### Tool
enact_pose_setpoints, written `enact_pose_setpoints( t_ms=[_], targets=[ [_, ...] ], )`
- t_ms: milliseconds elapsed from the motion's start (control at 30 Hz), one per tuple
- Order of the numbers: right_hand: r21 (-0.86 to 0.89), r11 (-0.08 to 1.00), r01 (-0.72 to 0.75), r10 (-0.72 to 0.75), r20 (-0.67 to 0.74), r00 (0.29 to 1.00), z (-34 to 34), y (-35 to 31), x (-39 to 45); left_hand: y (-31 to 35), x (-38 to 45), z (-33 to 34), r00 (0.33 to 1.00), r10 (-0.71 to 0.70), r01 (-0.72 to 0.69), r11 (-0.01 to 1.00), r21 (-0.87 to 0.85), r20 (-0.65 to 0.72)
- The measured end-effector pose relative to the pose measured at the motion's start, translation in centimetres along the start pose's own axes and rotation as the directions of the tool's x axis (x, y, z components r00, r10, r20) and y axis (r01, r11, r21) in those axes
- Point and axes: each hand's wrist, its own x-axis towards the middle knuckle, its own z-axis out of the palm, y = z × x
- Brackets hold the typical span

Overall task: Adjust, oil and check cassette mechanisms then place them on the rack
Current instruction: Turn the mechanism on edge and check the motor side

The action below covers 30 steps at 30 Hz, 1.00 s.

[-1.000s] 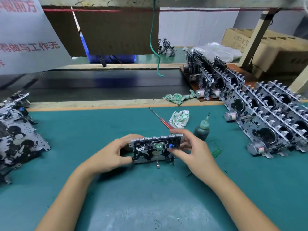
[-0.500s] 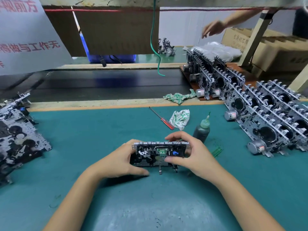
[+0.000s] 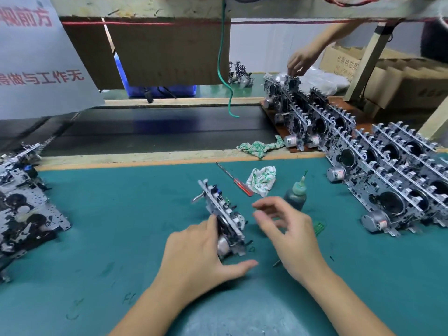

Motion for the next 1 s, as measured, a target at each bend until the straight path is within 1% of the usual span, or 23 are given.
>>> enact_pose_setpoints(
  t_ms=[33,67,100,133,167,200,233,267,300,333,367,400,433,533,567,633,700,800,1000],
  targets=[
    [-0.029,1.0,0.012,-0.01,0.061,0.998,0.2,-0.1,-0.2,0.5,-0.1,-0.1,1.0,0.003,-0.003,1.0,-0.006,-0.009],
    [-0.099,0.995,0.031,-0.019,0.117,0.993,0.3,-0.1,-0.3,1.1,-0.1,-0.3,1.0,0.006,-0.006,1.0,-0.014,-0.014],
    [-0.179,0.983,0.052,-0.024,0.157,0.987,0.5,-0.1,-0.4,1.4,-0.1,-0.5,0.998,0.034,-0.036,0.999,-0.033,-0.055],
    [-0.224,0.973,0.061,-0.025,0.159,0.987,0.5,0.0,-0.3,1.5,0.0,-0.7,0.99,0.071,-0.081,0.993,-0.08,-0.123],
    [-0.213,0.976,0.051,-0.022,0.136,0.991,0.4,0.1,-0.1,1.3,-0.1,-0.8,0.958,0.129,-0.166,0.977,-0.13,-0.258],
    [-0.168,0.986,0.025,-0.006,0.108,0.994,0.2,0.2,0.1,0.9,-0.2,-0.6,0.898,0.155,-0.242,0.955,-0.169,-0.411],
    [-0.124,0.992,-0.002,0.014,0.093,0.996,0.0,0.3,0.2,0.3,-0.2,-0.4,0.836,0.152,-0.292,0.937,-0.193,-0.527],
    [-0.097,0.995,-0.018,0.027,0.094,0.995,-0.2,0.3,0.3,-0.4,-0.1,-0.4,0.772,0.143,-0.324,0.927,-0.19,-0.62],
    [-0.084,0.996,-0.027,0.036,0.109,0.993,-0.2,0.4,0.3,-1.0,0.2,-0.7,0.723,0.123,-0.337,0.922,-0.191,-0.68],
    [-0.067,0.997,-0.04,0.048,0.132,0.99,-0.3,0.4,0.4,-1.6,0.4,-0.8,0.694,0.09,-0.338,0.917,-0.213,-0.714],
    [-0.05,0.997,-0.055,0.063,0.161,0.985,-0.4,0.5,0.5,-2.0,0.7,-1.0,0.688,0.059,-0.331,0.912,-0.241,-0.723],
    [-0.036,0.997,-0.071,0.077,0.192,0.978,-0.5,0.5,0.6,-2.2,1.0,-1.2,0.699,0.046,-0.321,0.912,-0.256,-0.713],
    [-0.021,0.996,-0.081,0.084,0.223,0.971,-0.8,0.5,0.7,-2.4,1.3,-1.3,0.715,0.069,-0.325,0.914,-0.244,-0.696],
    [0.03,0.995,-0.094,0.08,0.313,0.946,-1.4,0.3,1.0,-2.4,1.5,-1.2,0.736,0.245,-0.401,0.909,-0.116,-0.631],
    [0.043,0.995,-0.094,0.075,0.324,0.943,-1.4,0.4,1.0,-2.3,1.5,-1.1,0.742,0.29,-0.429,0.898,-0.096,-0.604],
    [0.062,0.992,-0.111,0.086,0.316,0.945,-1.4,0.7,1.1,-1.8,1.5,-0.9,0.762,0.33,-0.47,0.874,-0.126,-0.557],
    [0.084,0.987,-0.133,0.102,0.305,0.947,-1.4,1.1,1.1,-1.3,1.4,-0.7,0.789,0.306,-0.473,0.856,-0.208,-0.533],
    [0.08,0.99,-0.113,0.085,0.286,0.954,-1.5,1.3,1.2,-1.1,1.2,-0.5,0.817,0.256,-0.456,0.835,-0.307,-0.516],
    [0.105,0.987,-0.121,0.088,0.273,0.958,-1.4,1.5,1.3,-1.1,1.2,-0.2,0.81,0.246,-0.478,0.802,-0.358,-0.532]
  ],
)
